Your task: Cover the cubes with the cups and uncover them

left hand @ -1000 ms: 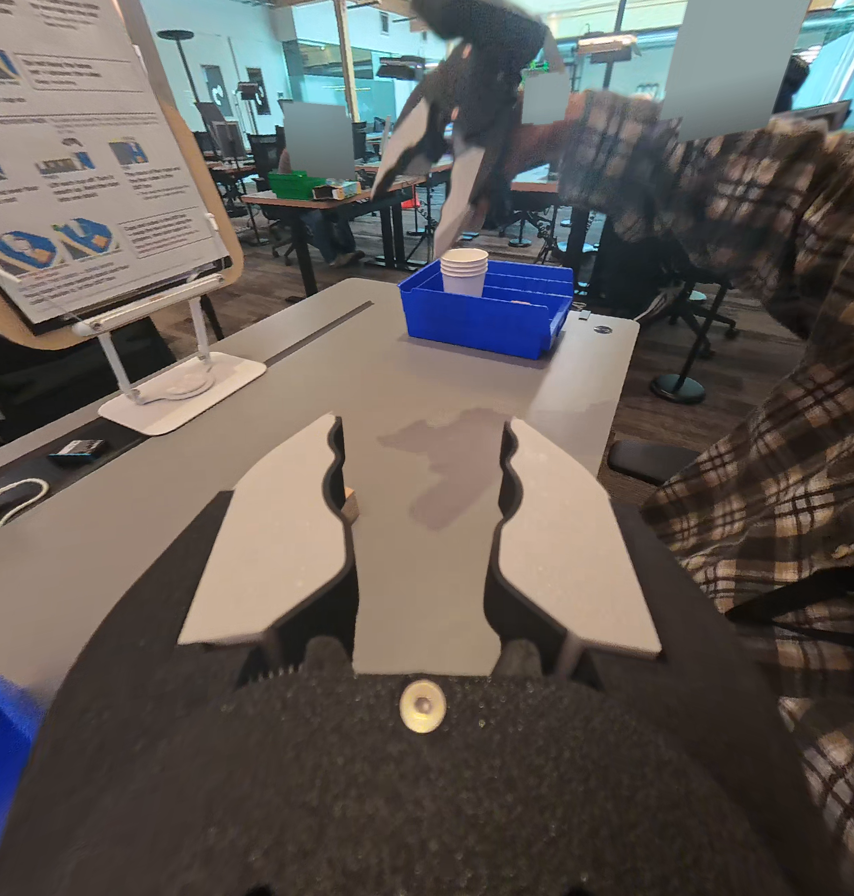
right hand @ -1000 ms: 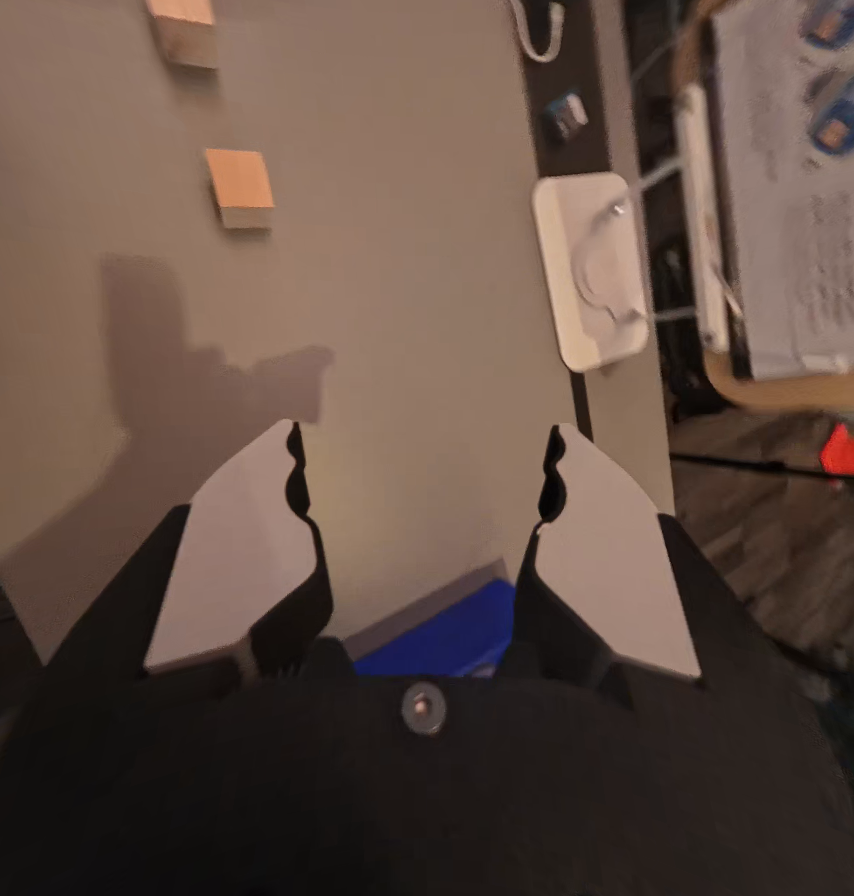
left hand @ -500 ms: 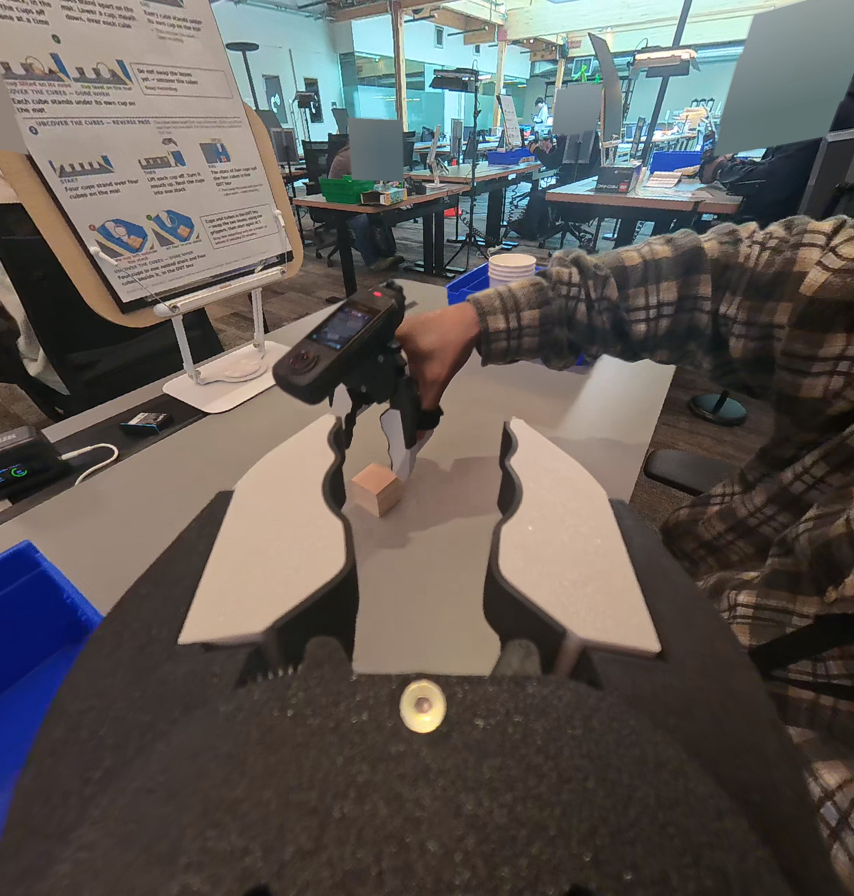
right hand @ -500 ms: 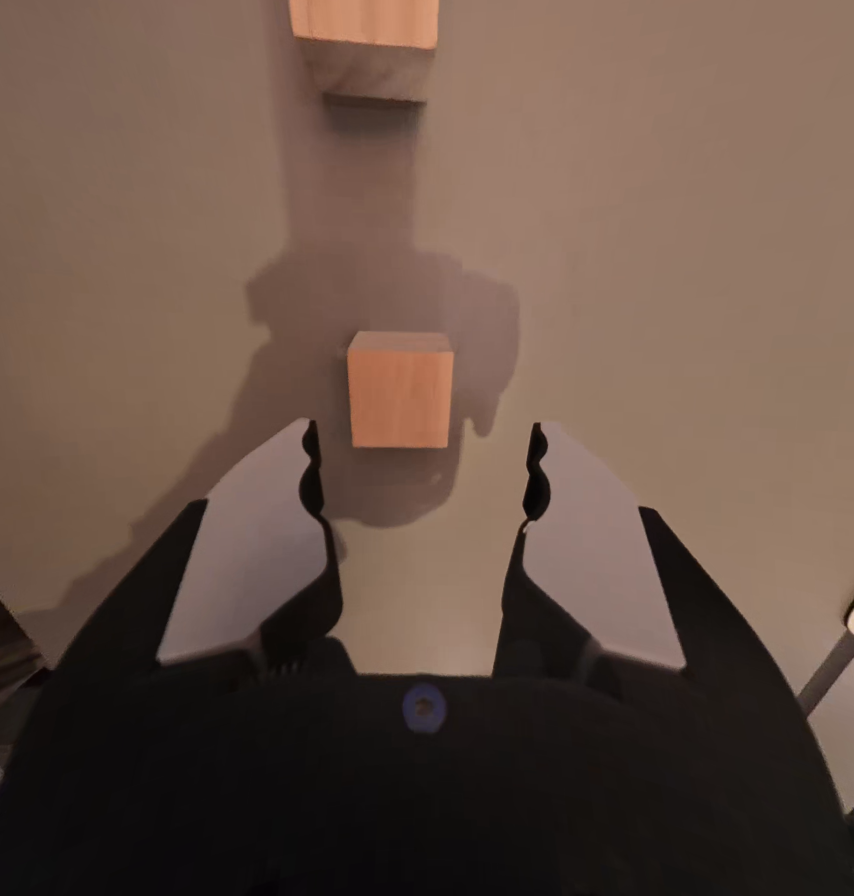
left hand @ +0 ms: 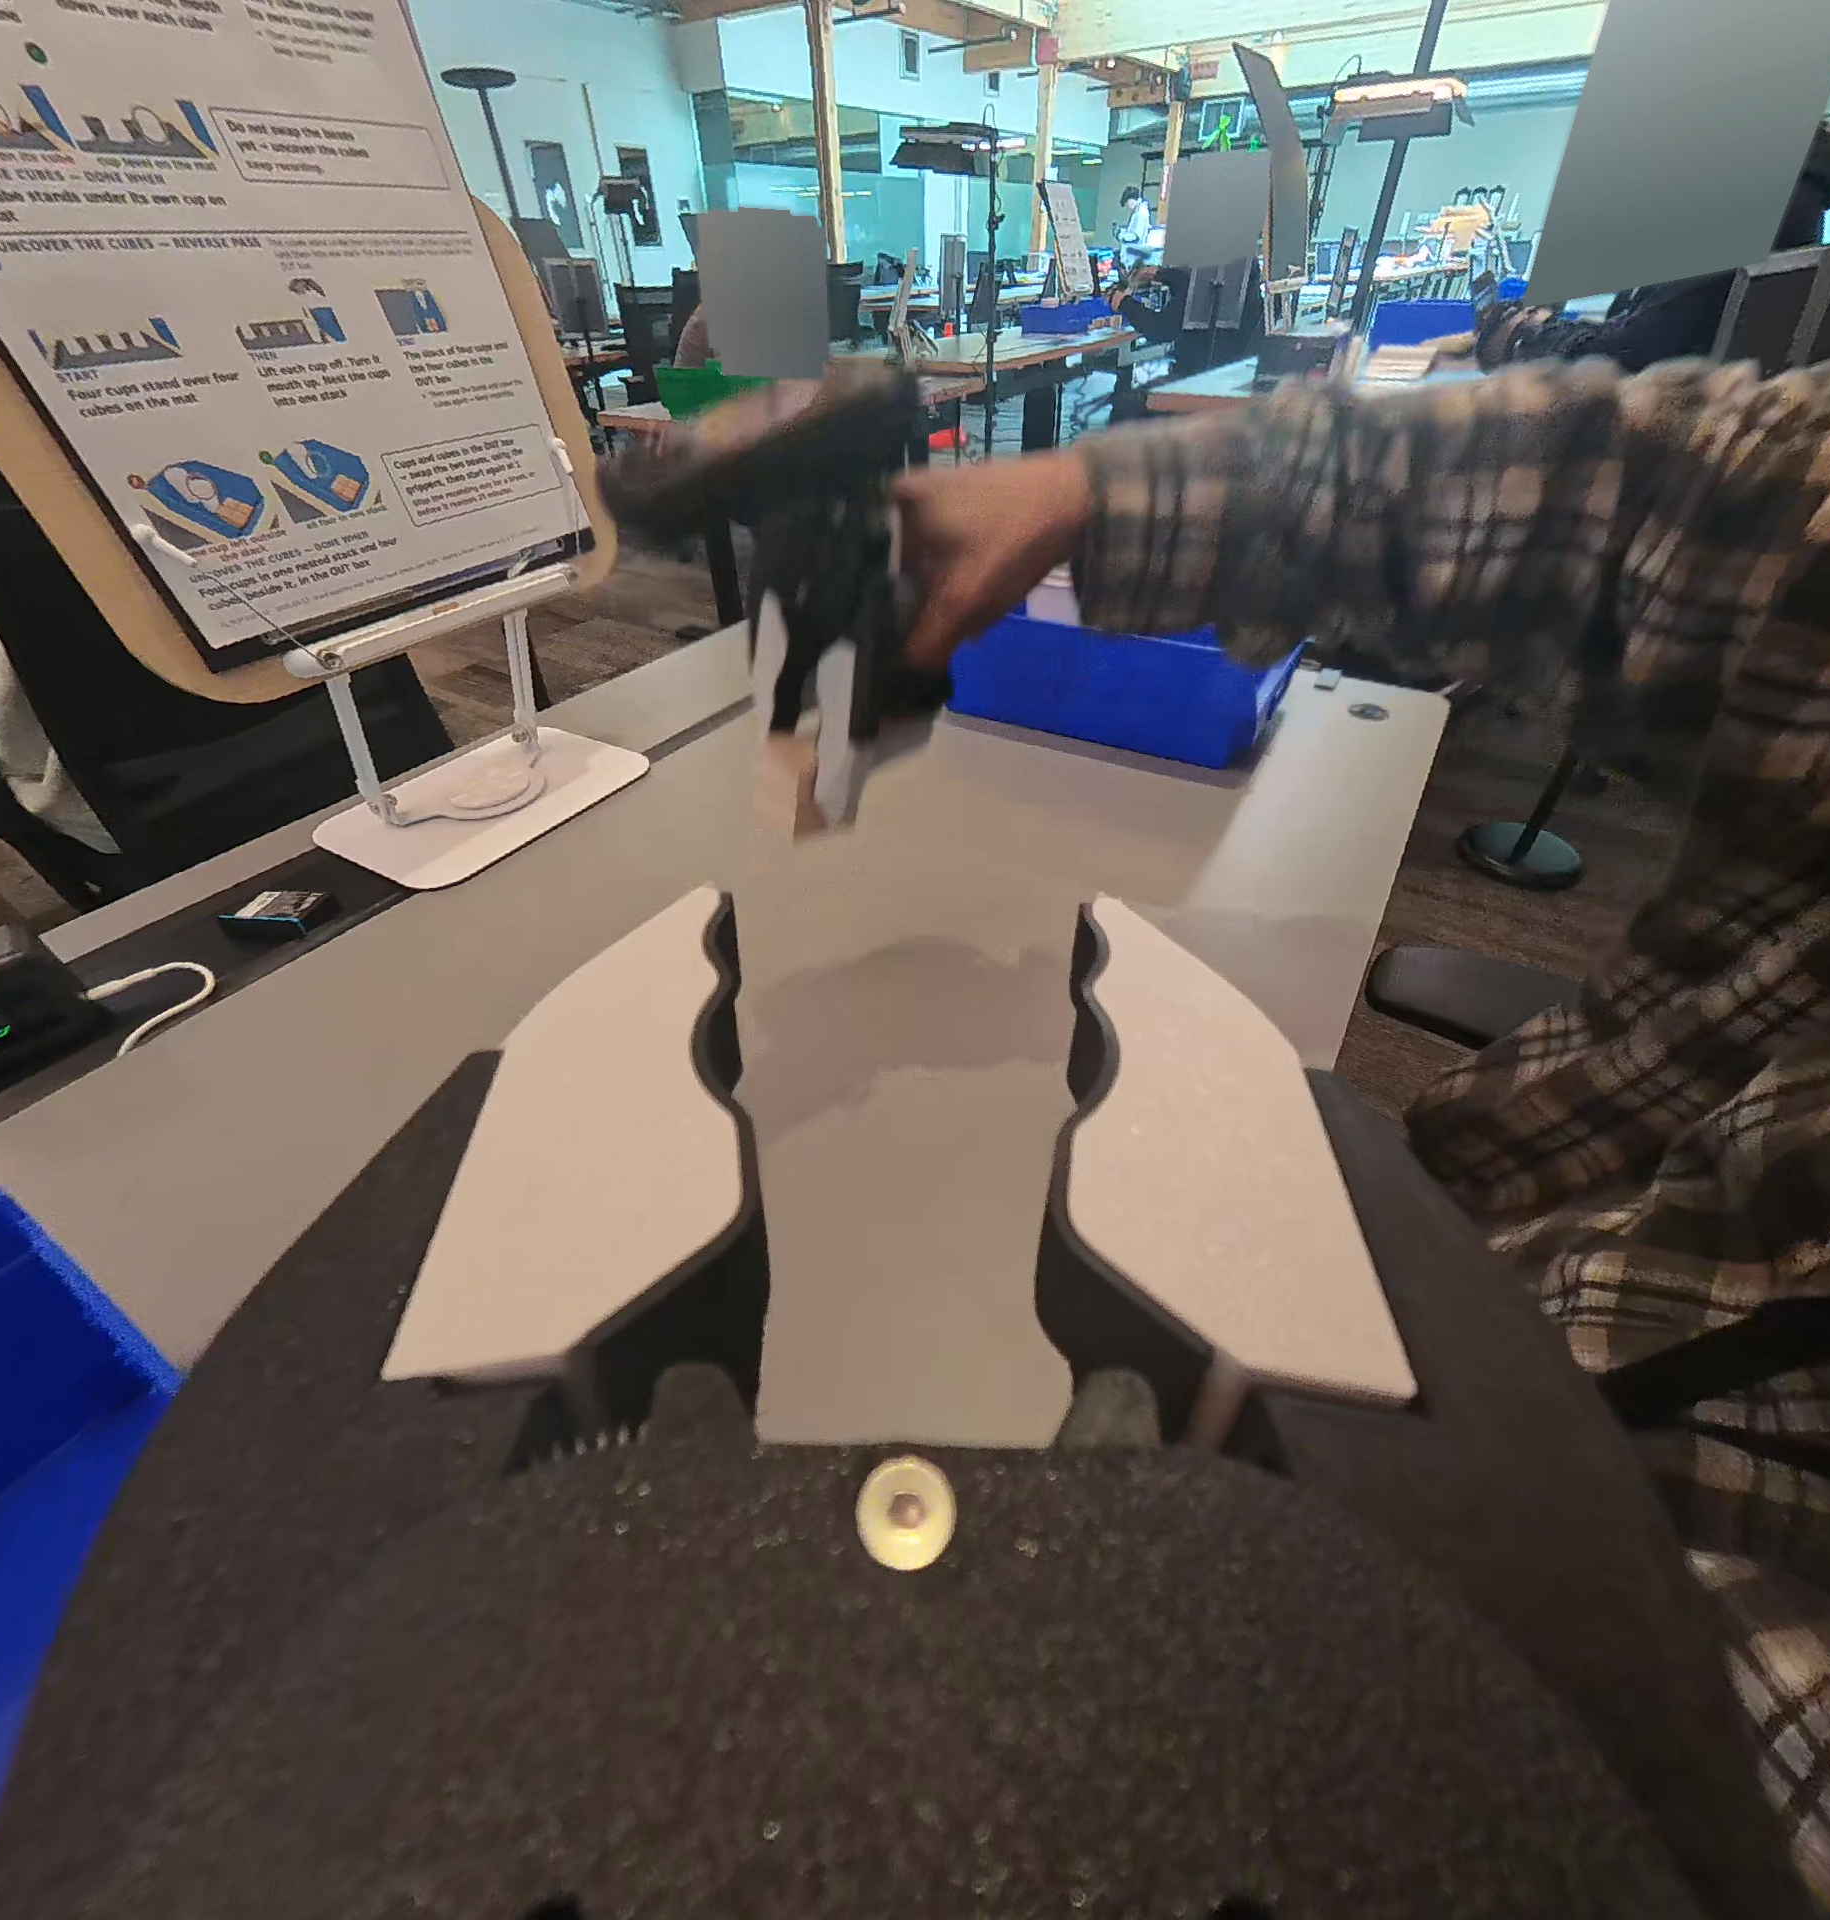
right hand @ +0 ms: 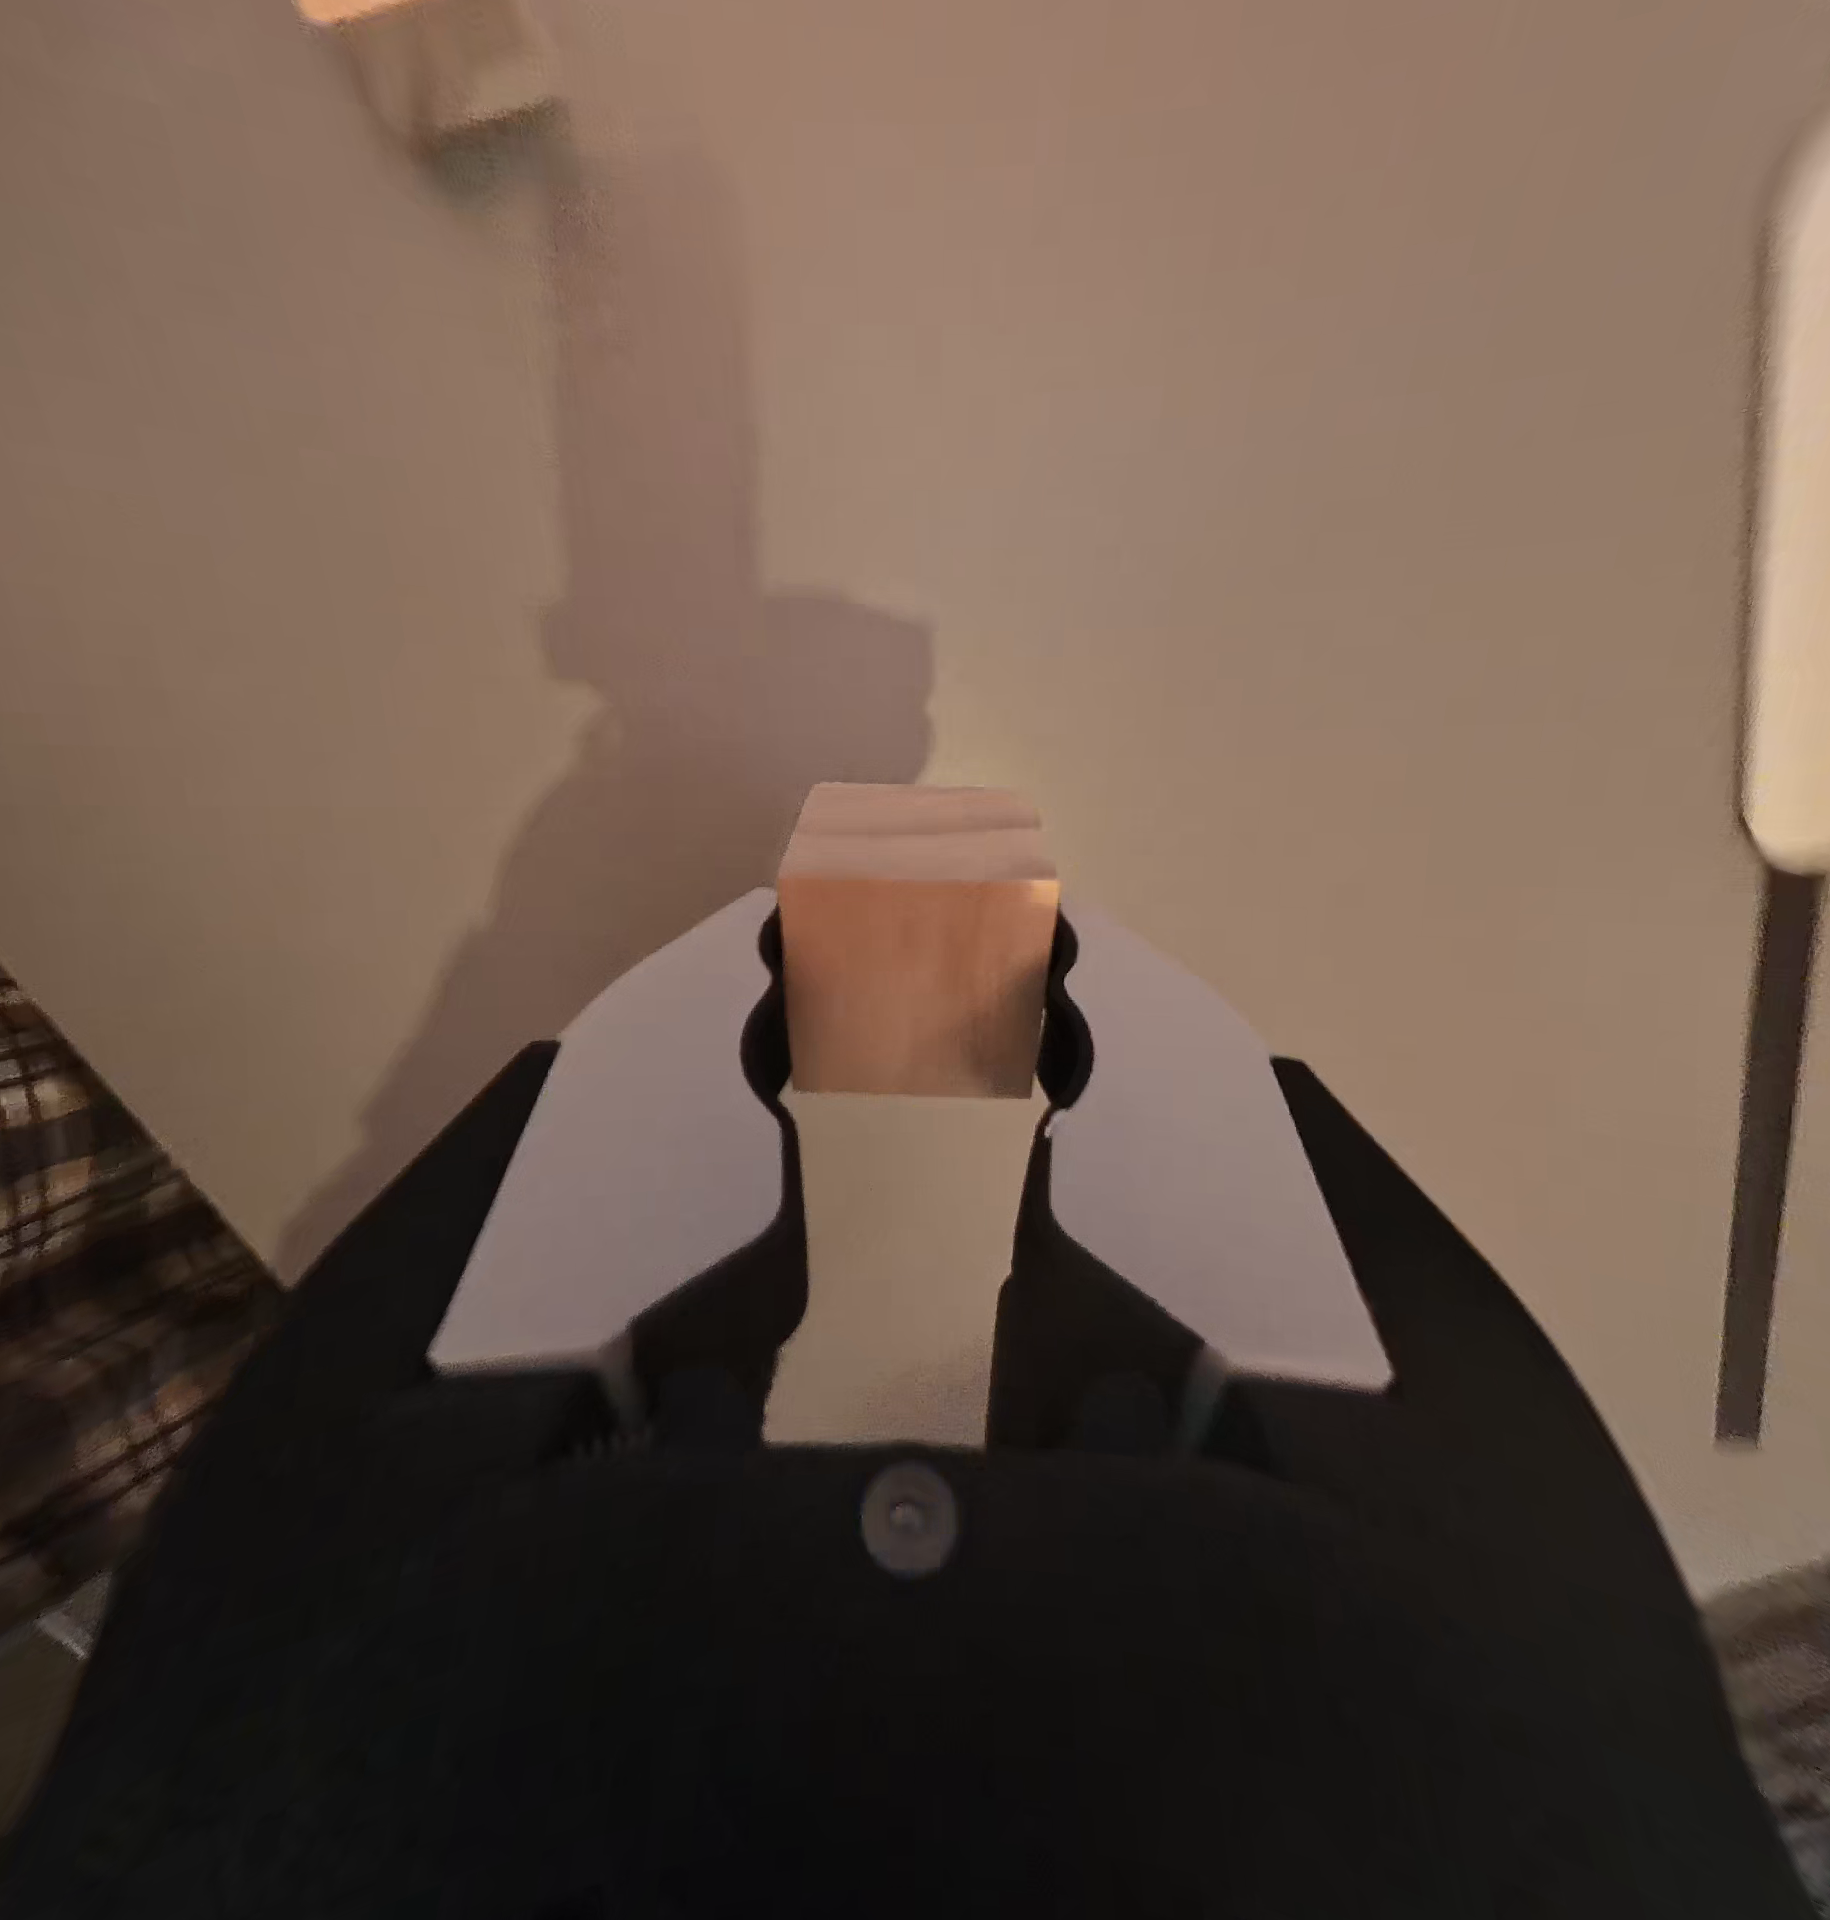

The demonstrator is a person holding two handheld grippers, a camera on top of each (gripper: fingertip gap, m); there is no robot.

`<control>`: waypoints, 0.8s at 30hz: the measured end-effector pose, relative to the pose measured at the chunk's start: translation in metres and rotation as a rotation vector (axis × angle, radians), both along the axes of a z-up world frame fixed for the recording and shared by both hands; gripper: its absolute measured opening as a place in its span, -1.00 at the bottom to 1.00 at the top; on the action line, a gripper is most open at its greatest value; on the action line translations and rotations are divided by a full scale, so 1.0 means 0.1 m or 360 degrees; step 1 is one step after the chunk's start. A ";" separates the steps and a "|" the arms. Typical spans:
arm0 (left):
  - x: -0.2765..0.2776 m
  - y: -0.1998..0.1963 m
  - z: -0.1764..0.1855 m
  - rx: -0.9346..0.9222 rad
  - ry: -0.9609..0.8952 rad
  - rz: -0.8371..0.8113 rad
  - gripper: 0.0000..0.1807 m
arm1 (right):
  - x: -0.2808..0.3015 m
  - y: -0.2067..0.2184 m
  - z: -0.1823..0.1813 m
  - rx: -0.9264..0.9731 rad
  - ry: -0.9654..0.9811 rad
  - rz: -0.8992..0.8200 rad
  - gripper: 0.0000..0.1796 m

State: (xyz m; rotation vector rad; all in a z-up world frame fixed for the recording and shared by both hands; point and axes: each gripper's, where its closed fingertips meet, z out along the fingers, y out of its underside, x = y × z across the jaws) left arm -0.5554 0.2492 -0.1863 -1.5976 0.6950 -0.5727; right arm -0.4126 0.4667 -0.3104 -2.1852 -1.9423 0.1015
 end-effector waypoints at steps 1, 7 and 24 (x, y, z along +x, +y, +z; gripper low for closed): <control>0.03 0.00 -0.01 -0.0005 0.0009 -0.0007 -0.33 | 0.26 0.09 0.19 0.0025 0.0017 -0.0113 -0.50; 0.20 0.06 -0.11 -0.0054 0.0056 -0.0047 -0.33 | 2.31 0.45 0.91 0.0174 0.0039 -0.0880 -0.50; 0.62 0.14 -0.38 -0.0152 0.0207 -0.0129 -0.33 | 5.02 0.10 -0.49 -0.0083 -0.0098 -0.1819 -0.50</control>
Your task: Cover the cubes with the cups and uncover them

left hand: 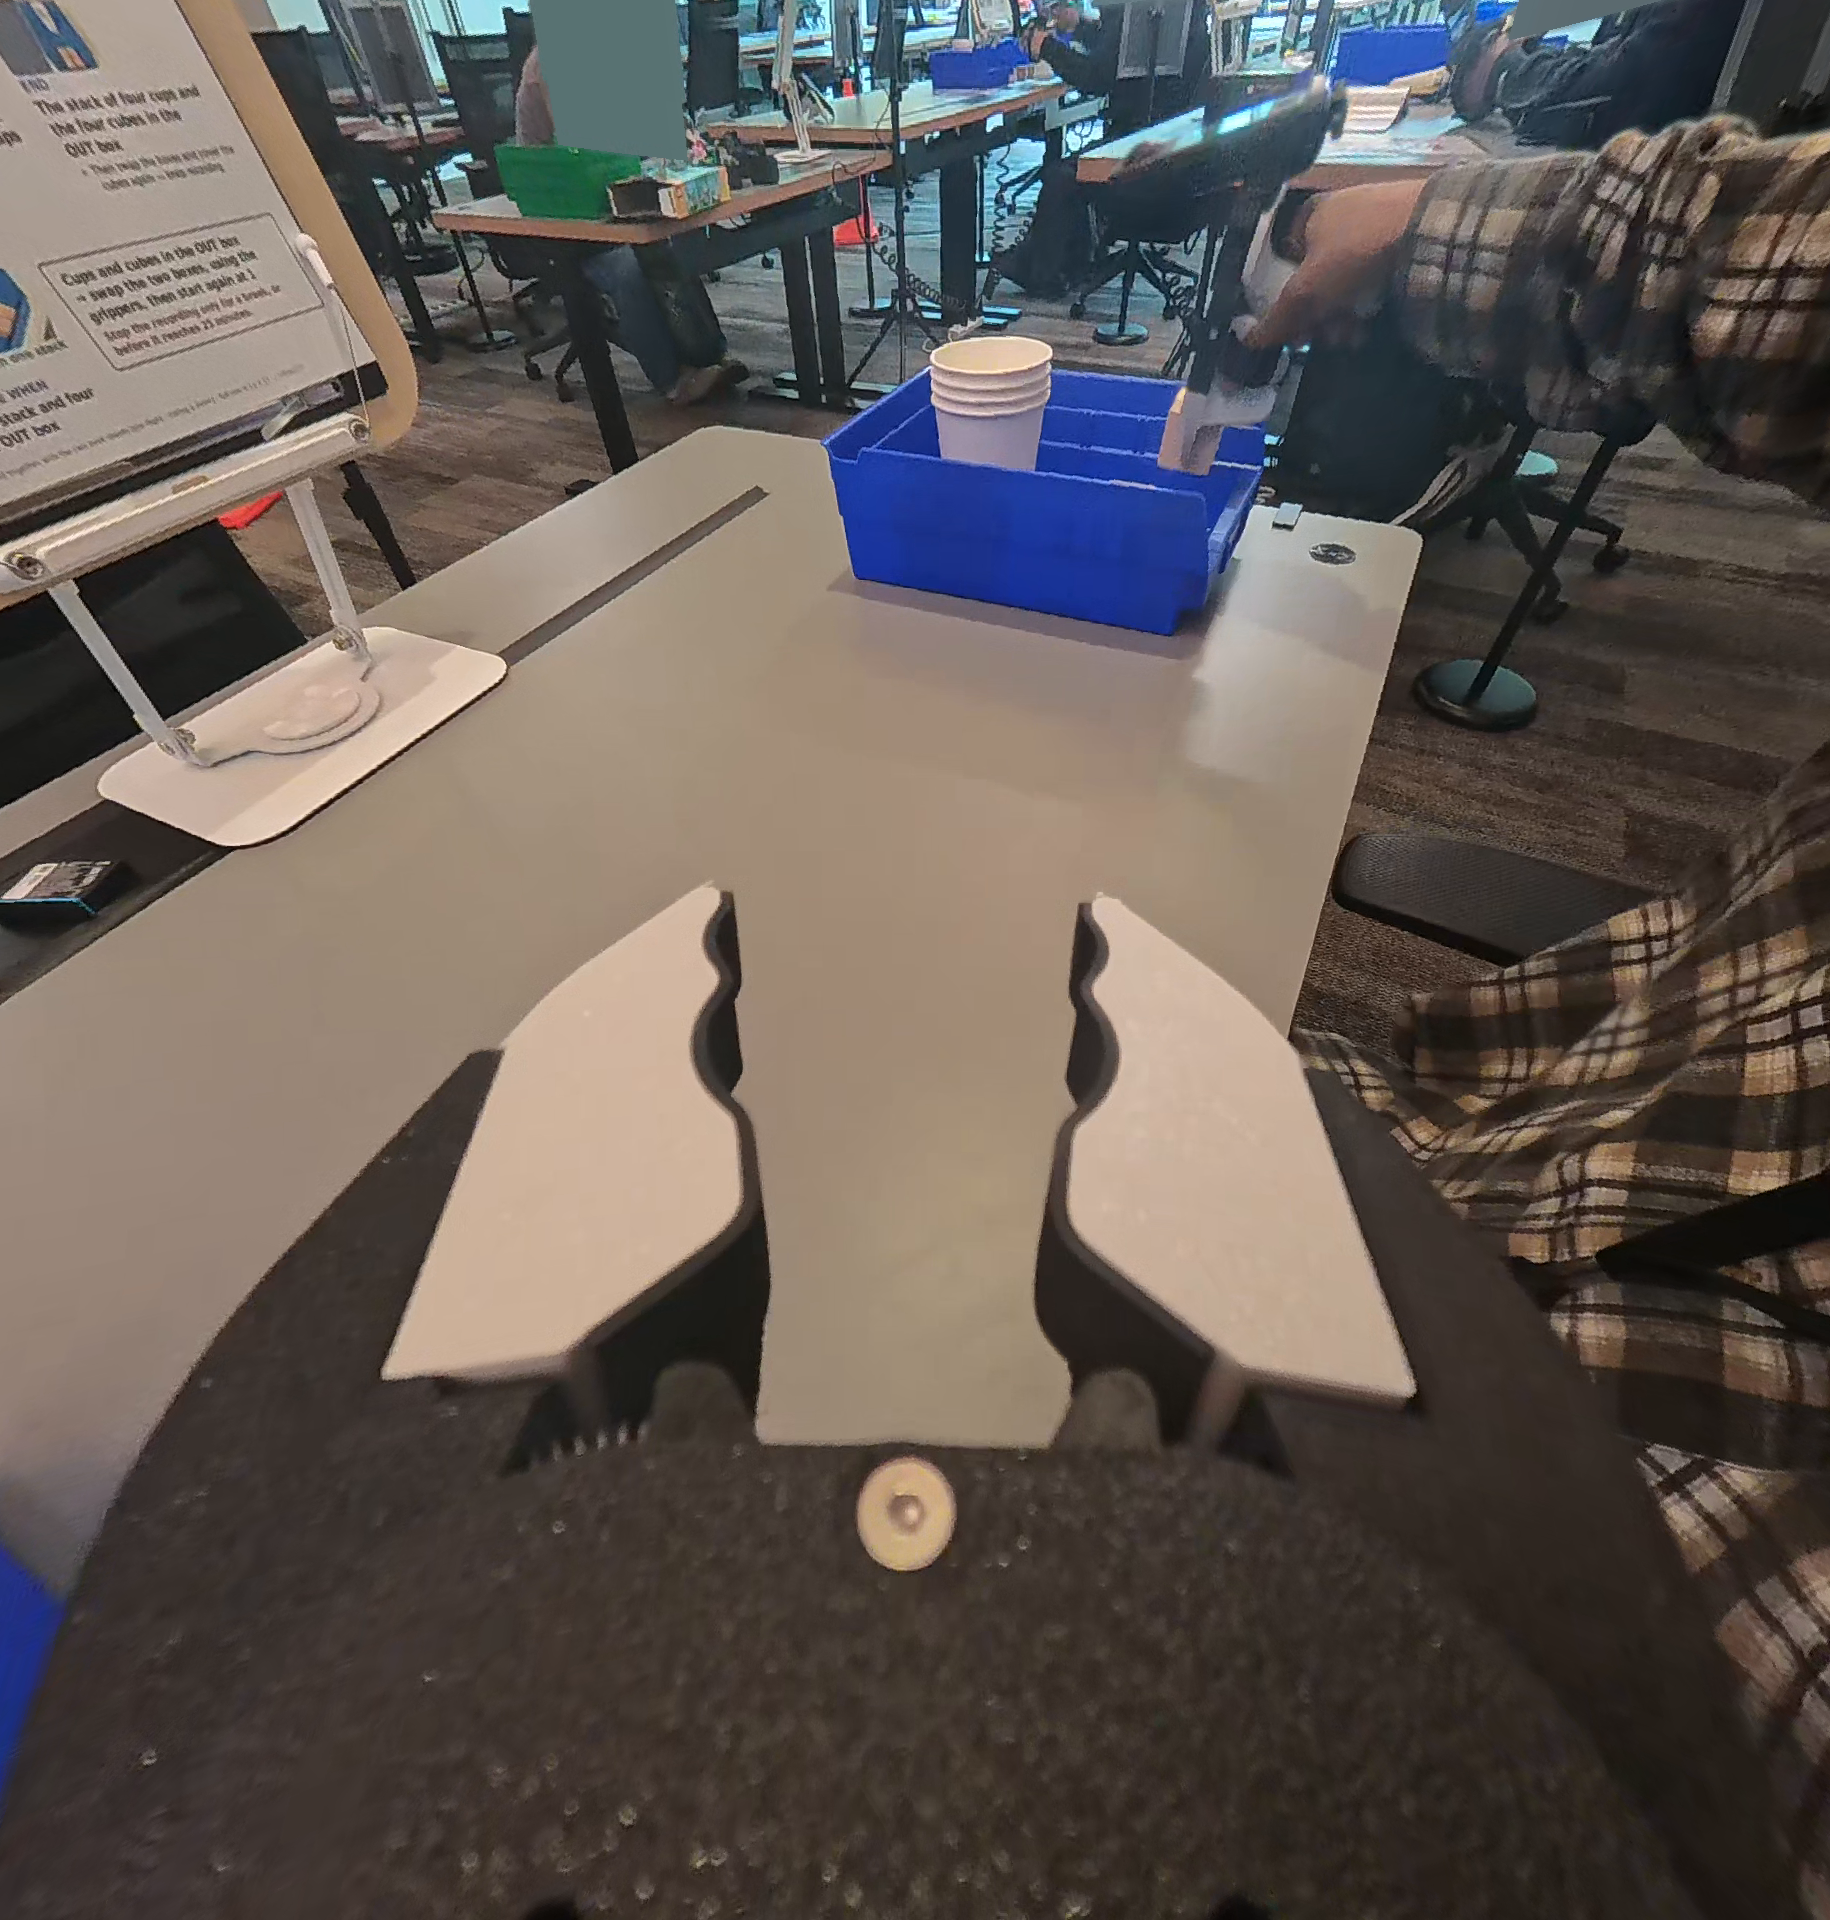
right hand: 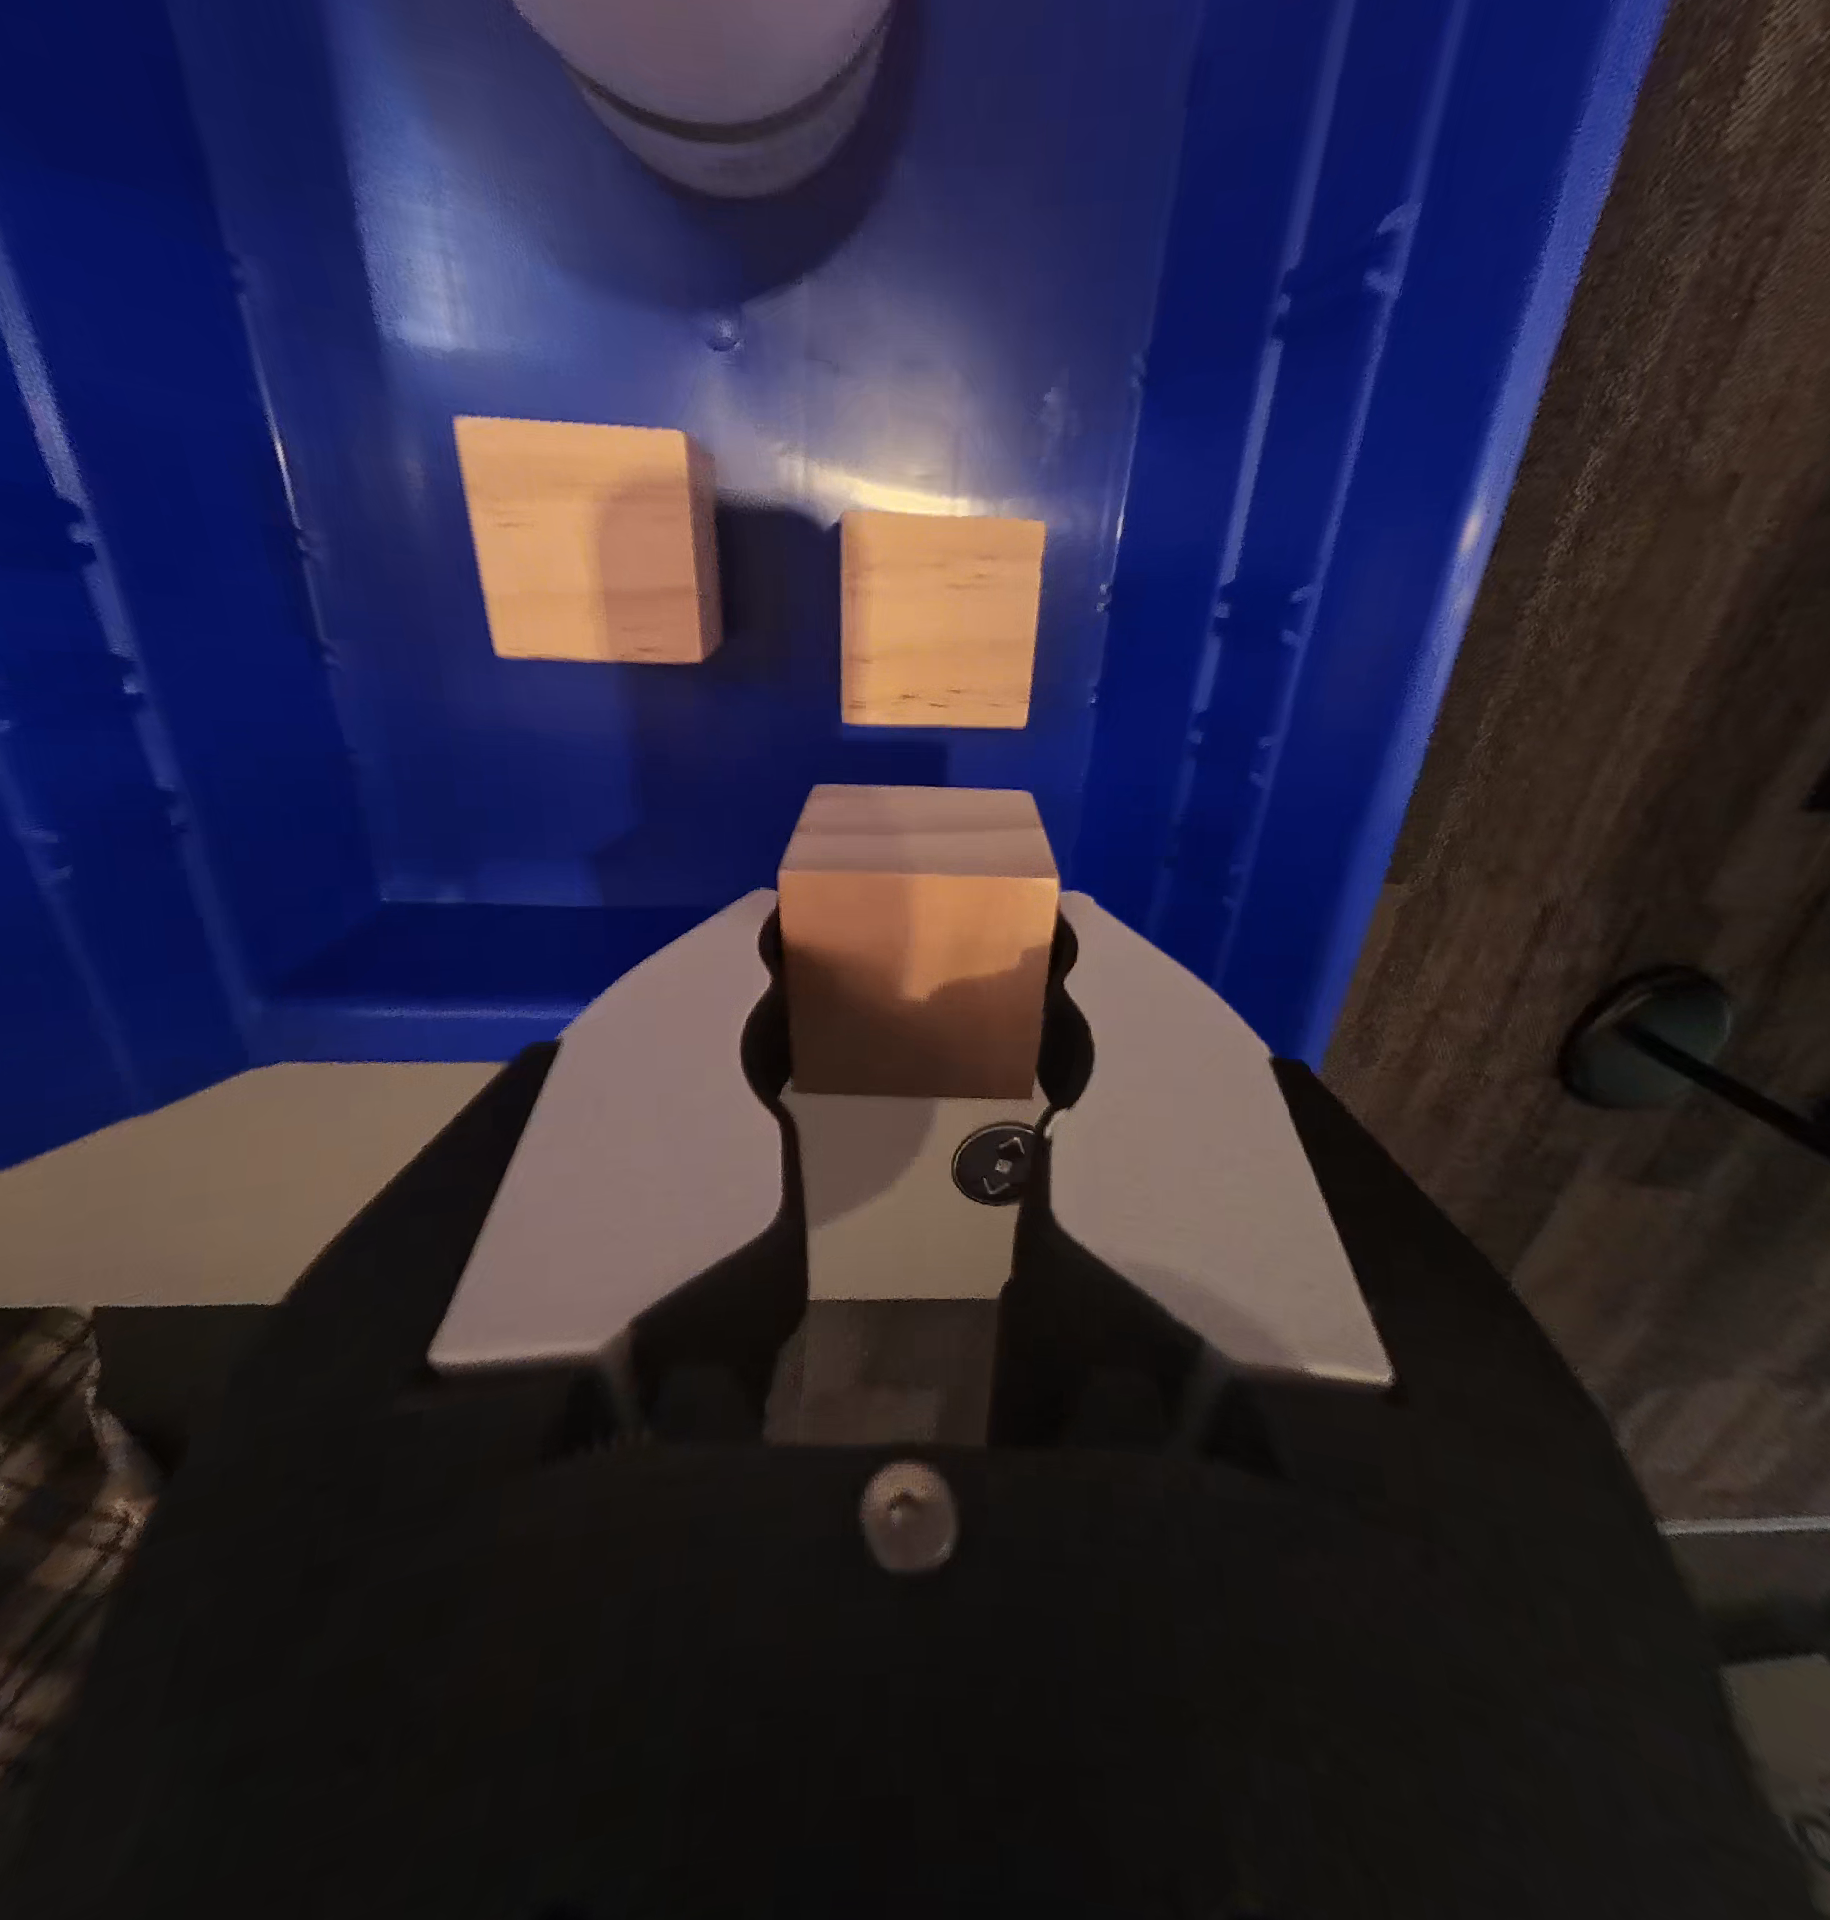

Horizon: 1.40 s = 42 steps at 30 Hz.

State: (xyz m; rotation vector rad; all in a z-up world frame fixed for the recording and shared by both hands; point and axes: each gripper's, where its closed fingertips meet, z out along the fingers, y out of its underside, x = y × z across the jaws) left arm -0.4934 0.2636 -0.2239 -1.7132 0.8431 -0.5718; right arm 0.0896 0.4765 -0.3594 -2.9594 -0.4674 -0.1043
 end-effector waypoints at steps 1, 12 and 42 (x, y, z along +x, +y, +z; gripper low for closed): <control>0.00 0.00 0.00 -0.0002 -0.0001 0.0000 -0.33 | 0.00 0.00 -0.05 -0.0013 0.0003 -0.0004 -0.50; -0.04 0.03 -0.03 -0.0023 -0.0014 -0.0003 -0.33 | -0.01 -0.05 -0.40 -0.0148 0.0005 -0.0098 -0.51; -0.04 0.04 -0.05 -0.0035 -0.0016 -0.0008 -0.33 | 0.01 0.00 -0.65 -0.0203 0.0073 -0.0196 -0.50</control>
